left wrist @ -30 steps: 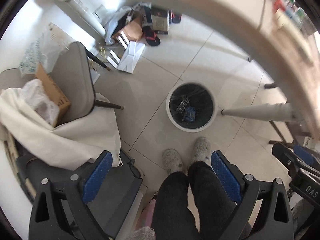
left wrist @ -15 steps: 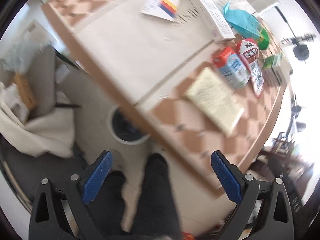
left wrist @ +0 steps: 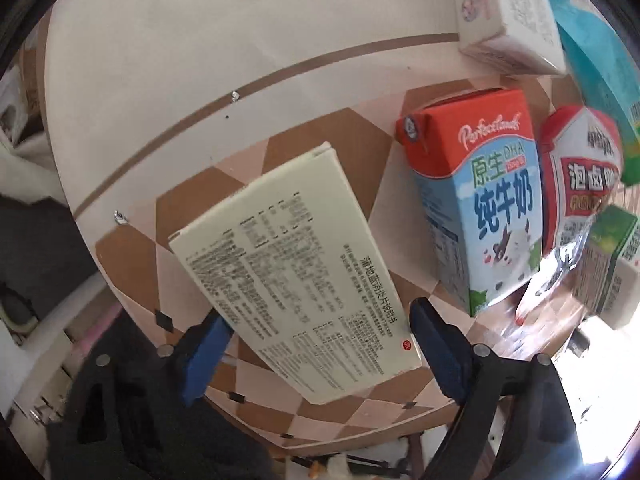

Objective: Collect trash
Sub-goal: 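Grasp the cream leaflet with the left gripper while the right gripper grasps the milk carton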

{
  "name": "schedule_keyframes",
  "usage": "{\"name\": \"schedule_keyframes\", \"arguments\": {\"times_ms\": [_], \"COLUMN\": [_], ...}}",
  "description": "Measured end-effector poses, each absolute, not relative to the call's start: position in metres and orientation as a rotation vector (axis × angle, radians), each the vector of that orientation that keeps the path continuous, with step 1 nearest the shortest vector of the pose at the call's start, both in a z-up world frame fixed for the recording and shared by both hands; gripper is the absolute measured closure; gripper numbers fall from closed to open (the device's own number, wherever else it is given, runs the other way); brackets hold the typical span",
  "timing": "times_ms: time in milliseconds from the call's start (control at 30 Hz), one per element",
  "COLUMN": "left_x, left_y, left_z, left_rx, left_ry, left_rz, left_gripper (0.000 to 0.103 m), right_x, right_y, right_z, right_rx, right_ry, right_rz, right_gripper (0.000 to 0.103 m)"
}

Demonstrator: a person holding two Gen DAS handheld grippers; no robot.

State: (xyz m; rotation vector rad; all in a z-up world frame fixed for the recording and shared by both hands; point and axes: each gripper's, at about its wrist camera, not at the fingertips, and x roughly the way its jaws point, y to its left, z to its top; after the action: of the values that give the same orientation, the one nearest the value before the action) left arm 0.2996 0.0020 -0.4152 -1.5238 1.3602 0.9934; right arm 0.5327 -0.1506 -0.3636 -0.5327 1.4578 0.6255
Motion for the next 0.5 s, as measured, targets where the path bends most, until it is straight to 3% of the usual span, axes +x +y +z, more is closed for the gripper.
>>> {"name": "schedule_keyframes", "arguments": {"times_ms": [267,400,500], "left_x": [0.272,0.248,0.232], "left_y": [0.012,0.027,0.035], "left_z": [-0.394,-0.406,-0.405], "left_rx": [-0.824,-0.939,-0.992], "left_ry": [1.551,1.532,1.474], "left_rz": [0.902,0.883,0.917], "left_gripper": [0.017,0.013,0.019], "right_x": [0.514,0.477,0.449], "right_y": [-0.077,-0.022,0.013], "right_z": [-0.353,-0.356,-0.366], "right_rx": [-0.631,-0.795,-0.921], "right_ry": [1.47,1.417,1.38], "right_rz": [0.984,1.151,1.222], "right_gripper": [0.002,0.014,0.014]}}
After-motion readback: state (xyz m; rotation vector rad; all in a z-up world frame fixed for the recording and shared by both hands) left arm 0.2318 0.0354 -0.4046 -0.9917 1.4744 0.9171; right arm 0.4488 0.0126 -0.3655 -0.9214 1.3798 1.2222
